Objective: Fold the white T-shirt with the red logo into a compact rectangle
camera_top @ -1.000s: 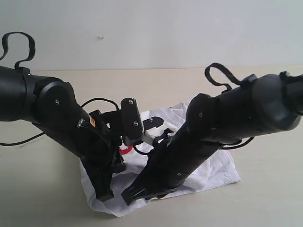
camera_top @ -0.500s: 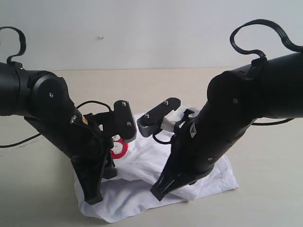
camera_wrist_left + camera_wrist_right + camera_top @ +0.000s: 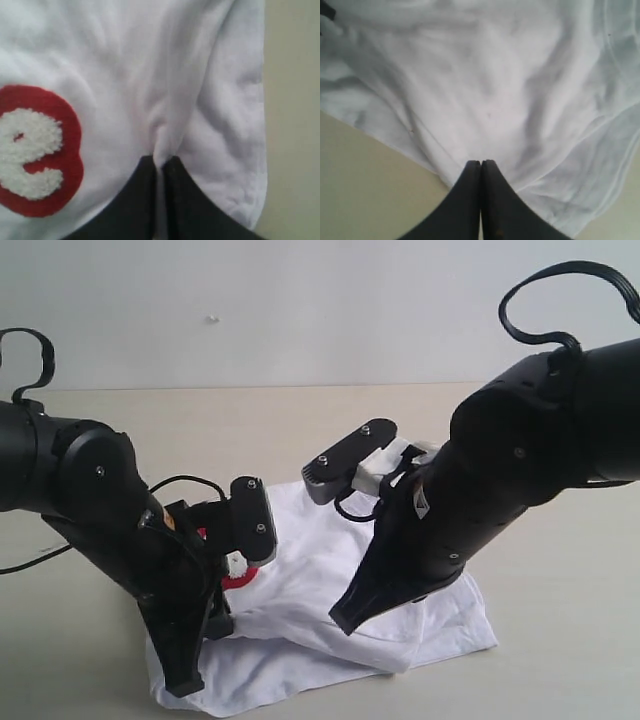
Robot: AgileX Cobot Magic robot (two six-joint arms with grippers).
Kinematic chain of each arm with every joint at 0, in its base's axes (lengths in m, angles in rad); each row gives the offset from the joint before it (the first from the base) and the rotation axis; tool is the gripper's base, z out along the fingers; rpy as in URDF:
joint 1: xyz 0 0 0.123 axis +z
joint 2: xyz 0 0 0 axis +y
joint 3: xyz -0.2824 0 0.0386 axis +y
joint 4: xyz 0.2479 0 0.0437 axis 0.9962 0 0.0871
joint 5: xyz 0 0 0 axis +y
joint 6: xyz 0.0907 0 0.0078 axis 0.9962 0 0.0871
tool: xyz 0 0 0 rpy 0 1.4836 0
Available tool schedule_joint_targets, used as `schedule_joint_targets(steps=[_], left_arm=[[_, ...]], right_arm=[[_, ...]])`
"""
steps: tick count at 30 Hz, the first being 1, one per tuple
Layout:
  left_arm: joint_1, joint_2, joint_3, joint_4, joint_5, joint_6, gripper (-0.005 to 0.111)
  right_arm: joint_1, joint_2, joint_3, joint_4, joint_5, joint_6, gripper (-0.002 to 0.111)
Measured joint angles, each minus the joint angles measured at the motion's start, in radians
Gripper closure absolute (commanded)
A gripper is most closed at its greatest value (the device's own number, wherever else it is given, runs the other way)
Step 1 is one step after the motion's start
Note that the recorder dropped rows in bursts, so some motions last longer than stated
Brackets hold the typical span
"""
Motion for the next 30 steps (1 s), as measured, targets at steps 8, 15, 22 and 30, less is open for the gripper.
schedule_joint_targets(steps=[8, 15, 22, 30], left_arm=[[0.000, 0.002, 0.049, -0.159, -0.001, 0.119, 0.107], [0.000, 0.069, 0.069, -0.293, 0.020, 0.200, 0.048], [0.000, 0.056, 0.062, -0.310, 0.041, 0.189, 0.035], [0.020, 0.051, 0.062, -0.066, -0.006, 0.075, 0.063]], right_arm=[[-0.066, 0.000, 0.000, -0.098, -0.004, 0.113, 0.108], [-0.069, 0.049, -0.002, -0.102, -0.051, 0.152, 0.108], [-0.069, 0.165, -0.002, -0.102, -0.172, 0.208, 0.108], [-0.108, 0.252, -0.004, -0.105, -0.183, 0.269, 0.108]])
